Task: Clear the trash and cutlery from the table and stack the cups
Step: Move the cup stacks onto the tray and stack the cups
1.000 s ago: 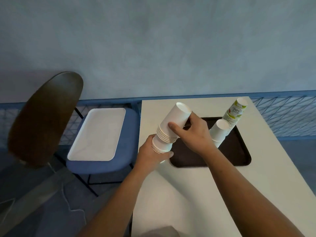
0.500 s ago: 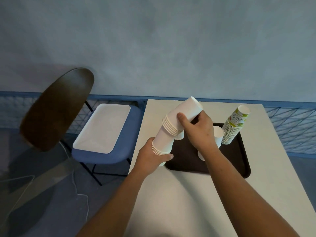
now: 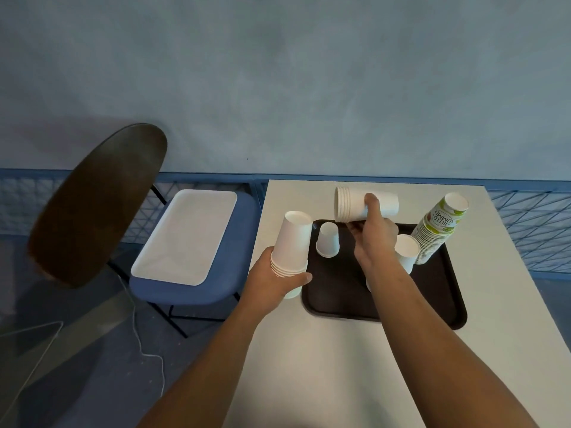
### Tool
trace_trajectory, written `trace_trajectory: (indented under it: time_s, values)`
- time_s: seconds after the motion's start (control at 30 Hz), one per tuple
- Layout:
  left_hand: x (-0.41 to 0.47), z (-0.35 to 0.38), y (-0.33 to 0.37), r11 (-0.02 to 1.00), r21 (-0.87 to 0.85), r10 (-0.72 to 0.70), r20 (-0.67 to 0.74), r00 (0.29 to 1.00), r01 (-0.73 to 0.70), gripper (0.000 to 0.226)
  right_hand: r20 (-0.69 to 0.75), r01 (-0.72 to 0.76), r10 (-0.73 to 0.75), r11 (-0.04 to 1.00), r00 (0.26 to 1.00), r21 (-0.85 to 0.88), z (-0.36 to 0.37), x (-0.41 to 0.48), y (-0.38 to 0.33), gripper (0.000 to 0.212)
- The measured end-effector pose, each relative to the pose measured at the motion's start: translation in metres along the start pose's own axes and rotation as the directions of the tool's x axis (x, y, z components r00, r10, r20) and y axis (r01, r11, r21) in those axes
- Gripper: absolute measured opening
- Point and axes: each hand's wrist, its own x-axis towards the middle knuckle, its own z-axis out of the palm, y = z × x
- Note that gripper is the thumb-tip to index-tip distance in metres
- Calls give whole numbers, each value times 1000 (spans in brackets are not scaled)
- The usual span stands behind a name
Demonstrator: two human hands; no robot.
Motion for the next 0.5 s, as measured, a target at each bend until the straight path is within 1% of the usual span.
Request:
trace_trajectory:
  time_s: [0.07,0.13,0.2,0.23,0.33,0.5]
  values:
    - [8,-1,1,1000,-28,-14,-1,1000,14,78,-78,60,-69,992,995,-112,2,14,10,22]
    - [15,-3,0,999,-46,-17,4,1000,17,78,-113,138,-182,938,977,-318,3,30,23,25]
    - [21,-6,-1,999,-48,-10,17,1000,10,78,-82,195,-290,802,953,-565,4,42,35,40]
    - [23,-8,-1,999,-47,-6,24,1000,7,77,-52,215,-324,730,945,-649,5,48,41,48]
    - [29,-16,-4,998,-57,-5,39,999,7,75,52,277,-367,595,929,-754,11,60,57,57]
    - [41,-24,-11,996,-82,-19,48,999,23,73,220,361,-357,398,908,-843,16,75,84,62]
